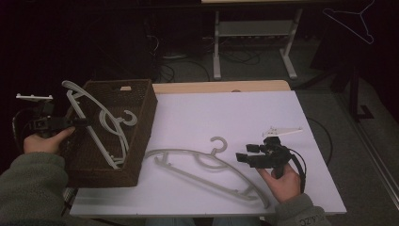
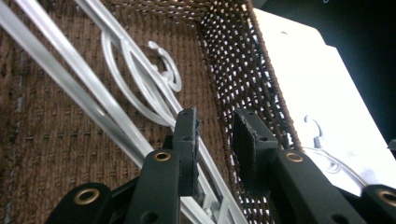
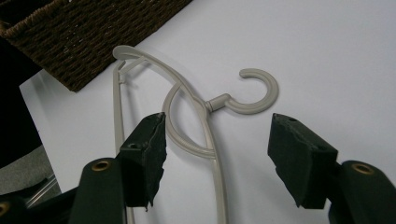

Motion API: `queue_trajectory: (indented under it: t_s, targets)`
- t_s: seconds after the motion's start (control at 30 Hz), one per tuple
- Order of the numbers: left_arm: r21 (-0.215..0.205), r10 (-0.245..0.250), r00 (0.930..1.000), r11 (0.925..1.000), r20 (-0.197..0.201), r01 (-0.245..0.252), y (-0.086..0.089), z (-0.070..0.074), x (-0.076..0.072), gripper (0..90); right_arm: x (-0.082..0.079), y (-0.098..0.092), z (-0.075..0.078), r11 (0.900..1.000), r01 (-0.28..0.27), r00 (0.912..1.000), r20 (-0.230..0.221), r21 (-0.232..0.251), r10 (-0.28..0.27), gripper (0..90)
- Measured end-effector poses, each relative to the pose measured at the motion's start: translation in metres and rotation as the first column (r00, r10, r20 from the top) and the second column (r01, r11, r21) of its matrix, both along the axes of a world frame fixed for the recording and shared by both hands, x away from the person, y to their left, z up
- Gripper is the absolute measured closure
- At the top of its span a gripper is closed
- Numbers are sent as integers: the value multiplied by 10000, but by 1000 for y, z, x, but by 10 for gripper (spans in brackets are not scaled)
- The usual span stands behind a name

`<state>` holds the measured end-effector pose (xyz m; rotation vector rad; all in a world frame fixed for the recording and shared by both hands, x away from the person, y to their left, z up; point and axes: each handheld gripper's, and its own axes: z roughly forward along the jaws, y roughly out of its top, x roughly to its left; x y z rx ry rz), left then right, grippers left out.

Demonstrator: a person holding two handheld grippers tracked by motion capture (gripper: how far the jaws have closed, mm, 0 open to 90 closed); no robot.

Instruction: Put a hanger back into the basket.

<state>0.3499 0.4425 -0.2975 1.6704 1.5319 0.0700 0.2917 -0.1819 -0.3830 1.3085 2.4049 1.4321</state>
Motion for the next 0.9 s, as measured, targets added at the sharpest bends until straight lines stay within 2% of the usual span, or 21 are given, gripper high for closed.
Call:
queue_trajectory:
  t_s: [0.27,0.53,0.9]
  targets:
    - [-27,-239,9987,9997,455,241,-12,10,-8,679,1,-1,0,9999,-99,9998,147,-123,101,354]
    - [-26,-502,9949,9987,874,507,-23,16,-18,645,0,0,-1,9973,-323,9983,454,-656,353,338]
    - [57,-951,9874,9954,1268,951,-42,21,-27,615,-1,-6,-1,9970,-296,9985,433,-718,327,323]
